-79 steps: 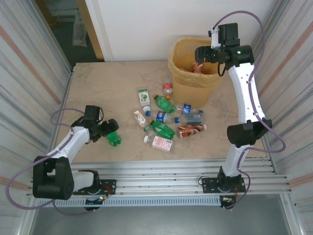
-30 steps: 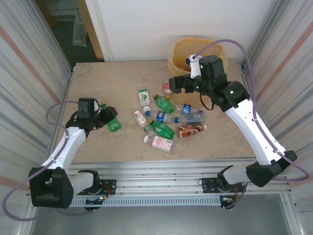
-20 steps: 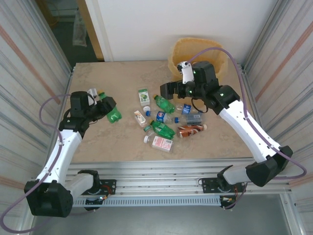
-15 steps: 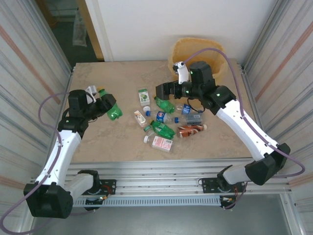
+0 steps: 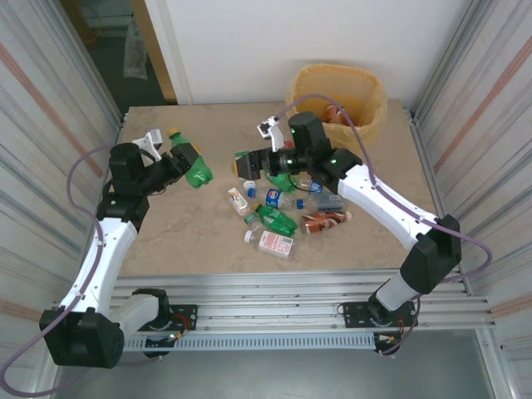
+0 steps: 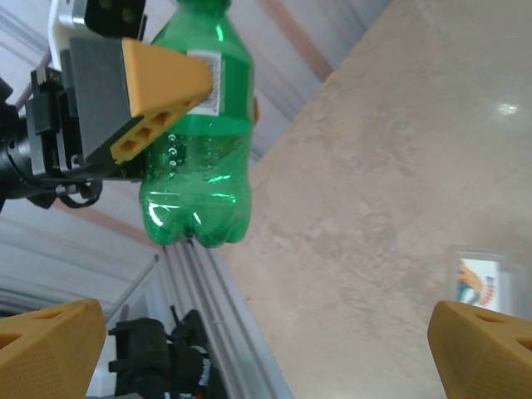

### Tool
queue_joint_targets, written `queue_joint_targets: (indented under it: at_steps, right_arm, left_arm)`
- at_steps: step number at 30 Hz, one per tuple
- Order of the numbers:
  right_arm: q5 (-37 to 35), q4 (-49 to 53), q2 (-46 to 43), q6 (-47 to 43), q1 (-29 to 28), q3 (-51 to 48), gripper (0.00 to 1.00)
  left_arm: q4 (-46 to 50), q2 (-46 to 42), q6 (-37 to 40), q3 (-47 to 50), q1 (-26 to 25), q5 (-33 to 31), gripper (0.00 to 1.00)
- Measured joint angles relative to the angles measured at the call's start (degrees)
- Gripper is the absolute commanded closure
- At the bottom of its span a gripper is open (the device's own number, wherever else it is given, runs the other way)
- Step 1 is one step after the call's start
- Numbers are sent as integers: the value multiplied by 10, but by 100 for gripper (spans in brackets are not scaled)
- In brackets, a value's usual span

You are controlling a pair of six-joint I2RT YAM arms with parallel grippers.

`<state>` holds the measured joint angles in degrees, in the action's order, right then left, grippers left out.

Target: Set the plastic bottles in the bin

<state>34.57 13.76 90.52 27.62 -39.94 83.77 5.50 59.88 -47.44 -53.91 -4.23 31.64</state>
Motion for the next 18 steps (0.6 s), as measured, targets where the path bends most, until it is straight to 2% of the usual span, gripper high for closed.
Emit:
queue_joint_targets:
  at_steps: [8,18]
  right_arm:
    - [33,-55,61,25,-40,20,0]
    - [75,-149,108,68,-52,42,14]
  left_arm:
    - [-41,2,-30,-2,-13,15,53]
    - [-64,2,-52,-2,-31,19,53]
